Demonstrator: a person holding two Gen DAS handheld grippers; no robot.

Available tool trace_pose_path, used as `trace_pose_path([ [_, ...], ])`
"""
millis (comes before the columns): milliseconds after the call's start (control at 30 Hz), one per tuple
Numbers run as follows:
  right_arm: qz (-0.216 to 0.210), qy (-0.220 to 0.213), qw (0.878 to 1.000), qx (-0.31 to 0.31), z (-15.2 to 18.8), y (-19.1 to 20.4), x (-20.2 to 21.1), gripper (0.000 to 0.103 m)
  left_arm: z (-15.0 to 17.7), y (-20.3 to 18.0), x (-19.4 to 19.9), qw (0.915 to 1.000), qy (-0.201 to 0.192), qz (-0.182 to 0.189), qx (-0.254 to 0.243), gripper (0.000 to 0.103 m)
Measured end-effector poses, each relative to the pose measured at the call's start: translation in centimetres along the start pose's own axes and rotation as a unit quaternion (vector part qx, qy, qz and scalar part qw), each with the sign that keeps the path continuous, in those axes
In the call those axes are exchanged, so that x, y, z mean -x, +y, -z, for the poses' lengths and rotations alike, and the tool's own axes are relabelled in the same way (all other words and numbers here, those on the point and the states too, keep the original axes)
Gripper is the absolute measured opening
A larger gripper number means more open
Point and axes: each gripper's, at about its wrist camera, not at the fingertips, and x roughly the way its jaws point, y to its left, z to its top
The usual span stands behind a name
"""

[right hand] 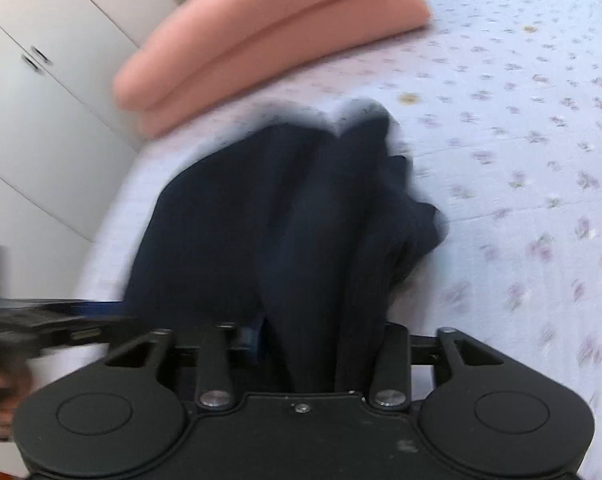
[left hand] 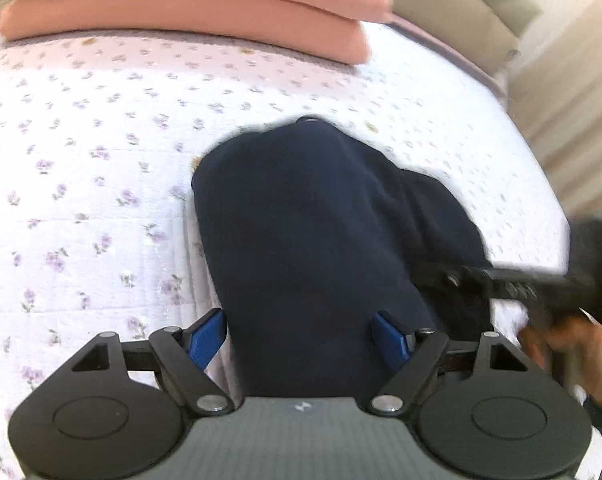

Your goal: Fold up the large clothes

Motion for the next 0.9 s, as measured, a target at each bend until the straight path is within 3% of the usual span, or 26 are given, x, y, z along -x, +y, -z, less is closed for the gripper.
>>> trace_pose_path([
  [67,-0.007,-0.005,1.0,0.006,-0.2,-0.9,0.1,0.072,0.9,0.1,0.6,0.9998,0.002,0.019,0.005,0.091],
  [133,0.016,-0.017,1.0,0.01,0.0,-1.2,1.9,0.074,1.7,0.0,0.8,0.9993,0.017,0.029,-0.016,0.096],
  [233,0.053,-0.071,0.995,0.055,0.8,0.7,5.7,0.081,3.4,-0.3,-0.1,0.9981,0.04,0.012,-0.046,0.102],
  [267,0.051,-0.079,0.994,0.063,1.4,1.4,6.5,0.089,3.9,-0.2,-0.3,0.9985,0.039,0.01,-0.036,0.103],
  [333,0.051,-0.073,0.992,0.087,2.3,2.3,6.9,0.091,4.6,0.6,-0.8,0.9988,0.041,0.026,0.006,0.103],
  [400,0.074,-0.052,0.989,0.12,3.2,3.3,6.1,0.091,5.3,0.8,-0.8,0.9988,0.036,0.03,0.014,0.103],
  [467,0.113,-0.004,0.981,0.157,4.6,3.3,4.2,0.094,6.3,0.2,-0.3,0.9993,0.033,0.018,-0.007,0.103],
  [567,0.108,0.002,0.985,0.136,4.9,1.4,3.8,0.103,7.9,-0.6,-0.1,0.9981,0.06,0.007,-0.013,0.103],
  [633,0.112,0.014,0.988,0.103,4.0,0.6,5.0,0.103,9.0,-1.5,0.3,0.9946,0.088,-0.029,-0.047,0.102],
  [700,0.13,0.006,0.985,0.114,3.0,1.5,6.8,0.1,9.7,-2.1,1.4,0.9926,0.091,-0.029,-0.074,0.09],
  [733,0.142,-0.013,0.982,0.127,2.2,2.4,8.0,0.099,9.7,-2.5,1.9,0.9933,0.085,-0.019,-0.076,0.091],
  [800,0.127,-0.065,0.979,0.147,0.3,4.0,10.2,0.101,9.0,-2.7,2.8,0.9961,0.055,-0.007,-0.068,0.099],
  [833,0.097,-0.093,0.979,0.152,-1.0,5.1,10.8,0.103,8.7,-2.3,2.8,0.9967,0.049,-0.004,-0.065,0.099],
  [900,0.051,-0.099,0.981,0.156,-3.5,6.8,9.9,0.103,7.8,-1.8,1.9,0.997,0.054,0.005,-0.055,0.098],
])
